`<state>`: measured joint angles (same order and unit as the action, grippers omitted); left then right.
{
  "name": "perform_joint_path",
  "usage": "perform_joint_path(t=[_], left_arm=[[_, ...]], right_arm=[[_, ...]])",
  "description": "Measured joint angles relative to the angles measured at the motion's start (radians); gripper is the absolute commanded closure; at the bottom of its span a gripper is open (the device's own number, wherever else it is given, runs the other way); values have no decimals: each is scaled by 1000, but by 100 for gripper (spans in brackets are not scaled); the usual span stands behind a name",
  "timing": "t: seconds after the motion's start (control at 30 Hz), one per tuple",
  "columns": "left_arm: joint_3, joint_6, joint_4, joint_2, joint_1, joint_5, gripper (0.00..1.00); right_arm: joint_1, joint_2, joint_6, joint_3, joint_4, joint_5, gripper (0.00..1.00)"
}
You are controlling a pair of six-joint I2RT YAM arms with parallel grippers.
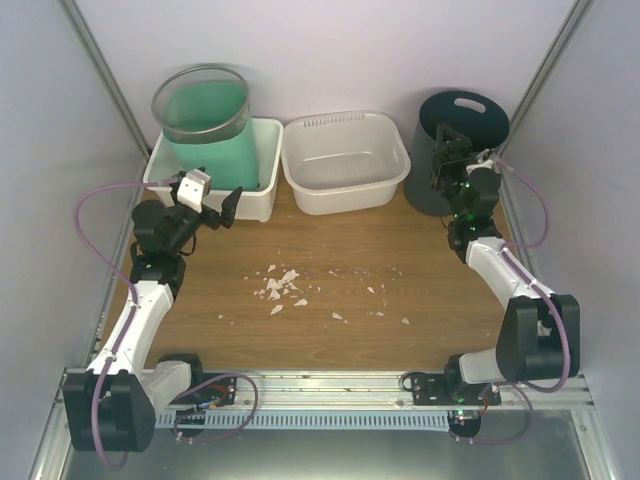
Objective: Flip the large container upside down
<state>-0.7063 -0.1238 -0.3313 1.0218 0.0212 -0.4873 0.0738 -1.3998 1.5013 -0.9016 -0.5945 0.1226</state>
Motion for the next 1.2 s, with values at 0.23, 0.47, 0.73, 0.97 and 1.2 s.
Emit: perform_joint_path(t=[0.23,0.47,0.73,0.97,1.2], left_arm=[[0,0,-18,24,0,-2,1],[0,0,-22,28,0,0,1],[4,-2,-26,32,0,6,1],[4,-1,-28,36,0,10,1],[4,-18,-28,36,0,18,1]], right_arm=[[0,-18,54,-4,-41,-56,4],[0,-31,101,9,-38,-89,3],[-3,-24,112,14,3,-160,3],[-16,-122,124,-66,2,-164,4],[-20,-205,124,-149,-35,-166,6]])
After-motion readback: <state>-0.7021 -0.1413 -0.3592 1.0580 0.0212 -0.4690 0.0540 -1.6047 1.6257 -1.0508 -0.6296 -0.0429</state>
